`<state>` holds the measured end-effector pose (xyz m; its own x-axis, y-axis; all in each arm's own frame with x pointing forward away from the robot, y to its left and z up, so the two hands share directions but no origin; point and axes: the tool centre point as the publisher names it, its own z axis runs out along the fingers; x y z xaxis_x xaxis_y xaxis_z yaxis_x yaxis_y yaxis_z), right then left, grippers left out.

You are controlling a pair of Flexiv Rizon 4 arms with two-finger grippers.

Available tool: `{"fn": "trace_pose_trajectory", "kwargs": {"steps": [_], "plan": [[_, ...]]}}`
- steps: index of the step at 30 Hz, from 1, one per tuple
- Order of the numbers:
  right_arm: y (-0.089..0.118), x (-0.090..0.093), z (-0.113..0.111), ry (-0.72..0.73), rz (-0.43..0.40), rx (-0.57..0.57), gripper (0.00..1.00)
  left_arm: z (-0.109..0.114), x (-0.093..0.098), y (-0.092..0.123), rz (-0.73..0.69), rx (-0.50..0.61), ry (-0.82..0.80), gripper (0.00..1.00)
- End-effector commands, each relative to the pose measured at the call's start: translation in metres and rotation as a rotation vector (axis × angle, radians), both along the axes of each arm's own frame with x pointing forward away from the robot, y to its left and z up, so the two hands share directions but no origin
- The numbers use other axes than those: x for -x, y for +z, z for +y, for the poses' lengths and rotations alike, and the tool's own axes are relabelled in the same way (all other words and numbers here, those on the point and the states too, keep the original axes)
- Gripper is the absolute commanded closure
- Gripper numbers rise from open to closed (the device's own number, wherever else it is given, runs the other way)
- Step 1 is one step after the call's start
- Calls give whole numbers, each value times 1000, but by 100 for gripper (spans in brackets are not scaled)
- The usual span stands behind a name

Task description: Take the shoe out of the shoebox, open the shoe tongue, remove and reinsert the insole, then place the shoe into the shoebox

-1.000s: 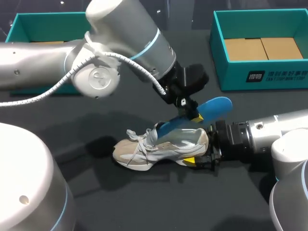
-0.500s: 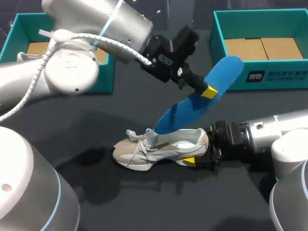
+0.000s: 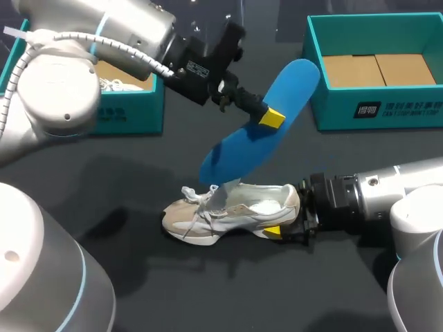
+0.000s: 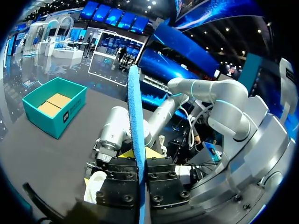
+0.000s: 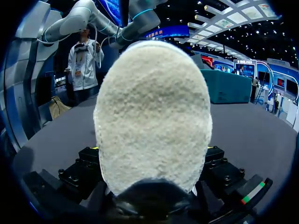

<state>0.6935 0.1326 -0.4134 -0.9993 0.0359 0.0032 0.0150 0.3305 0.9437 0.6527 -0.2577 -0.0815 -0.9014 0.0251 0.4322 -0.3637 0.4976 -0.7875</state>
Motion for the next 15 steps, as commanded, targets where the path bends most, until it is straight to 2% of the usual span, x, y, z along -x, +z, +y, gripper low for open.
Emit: {"fn": "trace_pose_trajectory", "kwargs": {"steps": [1,4,6,15], "plan": [[1,1,1,-2,-1,3,100,20,20,4,-13,151,106,100],[1,1,1,-2,-1,3,100,28,29,15,-28,225,173,100],[1,1,1,-2,-1,3,100,36,34,30,-35,273,206,100],[1,1,1,-2,-1,3,100,36,34,30,-35,273,206,100]]}}
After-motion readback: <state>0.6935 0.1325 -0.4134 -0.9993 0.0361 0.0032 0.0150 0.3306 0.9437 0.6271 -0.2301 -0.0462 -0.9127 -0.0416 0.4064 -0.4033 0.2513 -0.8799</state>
